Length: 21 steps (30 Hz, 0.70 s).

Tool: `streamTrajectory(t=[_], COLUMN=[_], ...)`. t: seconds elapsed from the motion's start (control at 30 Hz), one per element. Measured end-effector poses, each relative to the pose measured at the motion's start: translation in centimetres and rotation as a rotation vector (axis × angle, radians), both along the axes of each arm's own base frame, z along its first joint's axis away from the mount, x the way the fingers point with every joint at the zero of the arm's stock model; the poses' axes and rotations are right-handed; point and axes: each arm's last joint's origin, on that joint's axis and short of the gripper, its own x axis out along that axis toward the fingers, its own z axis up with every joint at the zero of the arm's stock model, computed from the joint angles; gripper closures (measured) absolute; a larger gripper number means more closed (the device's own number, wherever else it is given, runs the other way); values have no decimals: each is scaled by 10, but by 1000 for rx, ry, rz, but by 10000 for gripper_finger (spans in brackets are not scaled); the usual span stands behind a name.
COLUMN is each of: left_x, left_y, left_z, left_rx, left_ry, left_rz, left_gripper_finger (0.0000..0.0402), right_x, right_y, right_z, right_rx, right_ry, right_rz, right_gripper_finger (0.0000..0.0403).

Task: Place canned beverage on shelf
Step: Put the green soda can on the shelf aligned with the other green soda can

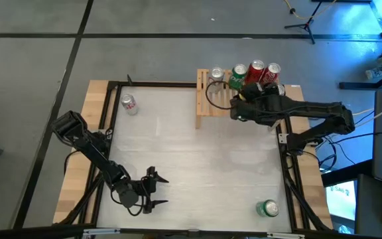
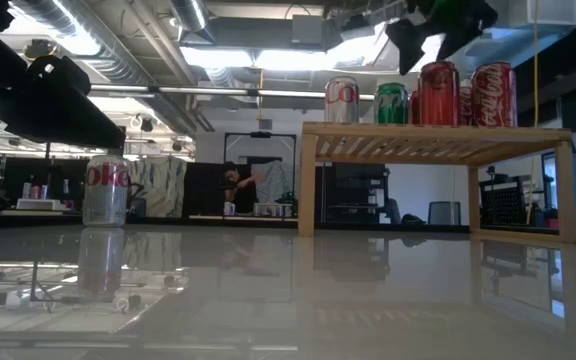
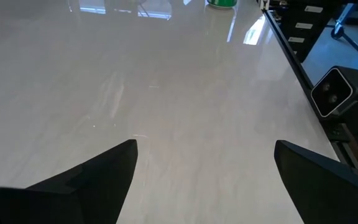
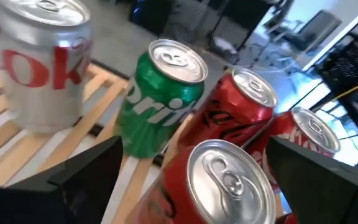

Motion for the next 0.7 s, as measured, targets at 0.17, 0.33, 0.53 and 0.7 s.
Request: streamTrajectory(t=[0.17, 0.33, 0.53, 0.7], left_x=[0, 0, 0, 0], left_y=[0, 0, -1, -1], left_z=[0, 0, 0, 1], left_rx=[0, -2, -40, -47], left_ry=[0, 0, 9, 4], left_rz=[0, 0, -15, -14], left_gripper_finger=[34, 34, 34, 34], right_x=[-6, -7, -13, -26], right_y=[12, 39, 92, 137], right_z=[25, 42, 40, 36], right_rx=[17, 82, 241, 466], right_ry=[-9, -28, 51, 63], right_rz=[53, 203, 510, 732], right_gripper_finger=[12, 11, 11, 11])
